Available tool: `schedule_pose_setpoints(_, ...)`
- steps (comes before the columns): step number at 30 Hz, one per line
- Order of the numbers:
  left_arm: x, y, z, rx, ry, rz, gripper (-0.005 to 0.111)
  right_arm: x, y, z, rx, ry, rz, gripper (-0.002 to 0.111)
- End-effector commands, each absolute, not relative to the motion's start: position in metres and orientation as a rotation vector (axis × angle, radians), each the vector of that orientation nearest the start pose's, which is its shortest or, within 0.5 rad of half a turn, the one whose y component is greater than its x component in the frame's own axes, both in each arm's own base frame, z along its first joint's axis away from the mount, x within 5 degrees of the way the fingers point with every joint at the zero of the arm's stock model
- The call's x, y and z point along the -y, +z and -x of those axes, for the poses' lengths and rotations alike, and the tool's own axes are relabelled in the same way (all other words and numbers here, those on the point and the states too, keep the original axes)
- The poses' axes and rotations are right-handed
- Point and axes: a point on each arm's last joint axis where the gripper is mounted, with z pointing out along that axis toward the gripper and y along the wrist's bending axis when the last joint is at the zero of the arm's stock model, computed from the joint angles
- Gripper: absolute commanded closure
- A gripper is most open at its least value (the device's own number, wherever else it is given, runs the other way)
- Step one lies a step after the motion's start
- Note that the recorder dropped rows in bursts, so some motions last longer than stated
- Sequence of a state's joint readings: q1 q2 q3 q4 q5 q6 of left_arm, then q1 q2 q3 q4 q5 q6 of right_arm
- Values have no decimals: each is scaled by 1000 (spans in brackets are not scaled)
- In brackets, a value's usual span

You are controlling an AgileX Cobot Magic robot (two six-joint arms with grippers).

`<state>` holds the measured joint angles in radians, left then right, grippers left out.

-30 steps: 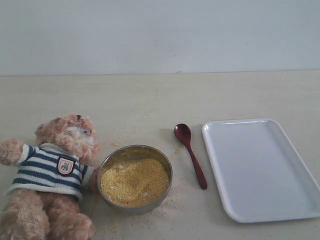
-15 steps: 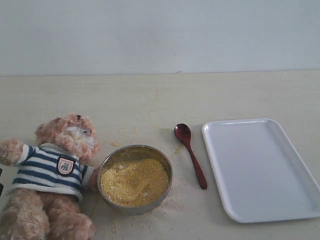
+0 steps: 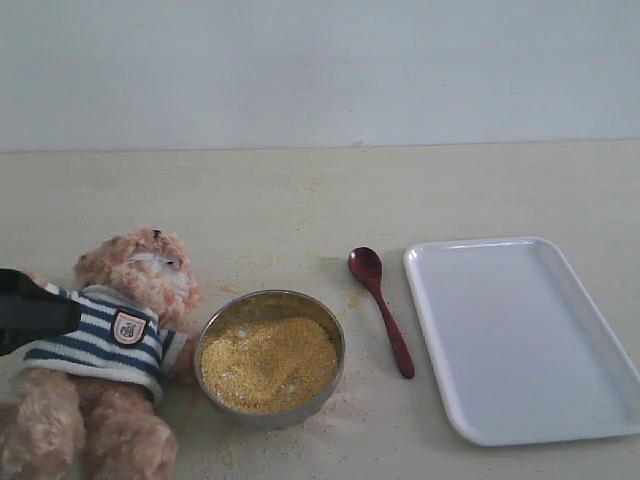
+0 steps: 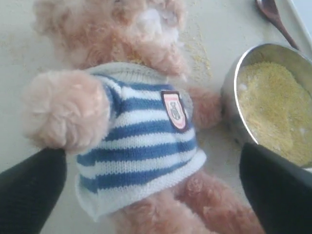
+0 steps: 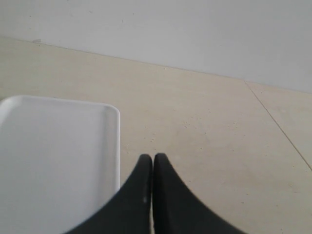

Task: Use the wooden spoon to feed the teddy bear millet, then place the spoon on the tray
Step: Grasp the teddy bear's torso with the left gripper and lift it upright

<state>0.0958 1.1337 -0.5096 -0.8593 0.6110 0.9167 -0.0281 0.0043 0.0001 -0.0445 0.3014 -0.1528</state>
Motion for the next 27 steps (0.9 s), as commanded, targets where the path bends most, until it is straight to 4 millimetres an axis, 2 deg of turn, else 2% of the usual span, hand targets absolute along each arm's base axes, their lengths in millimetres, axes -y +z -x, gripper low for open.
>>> schedule_pose_setpoints(1, 19, 207, -190, -2452, -433, -197, -4, 3, 187, -55, -1769, -179, 139, 107)
schedule_pose_setpoints(6, 19, 200, -190, -2479, -444, -175, -4, 3, 187, -55, -1769, -179, 139, 107)
schedule_pose_setpoints(10, 14, 199, -195, -2457, -386, -129, -4, 3, 187, -55, -1769, -179, 139, 107)
schedule_pose_setpoints(15, 15, 191, -205, -2450, -453, -1, -4, 3, 187, -55, -1769, -179, 139, 107)
schedule_pose_setpoints(27, 21, 129, -230, -2580, -655, 128, -4, 3, 187, -55, -1769, -179, 139, 107)
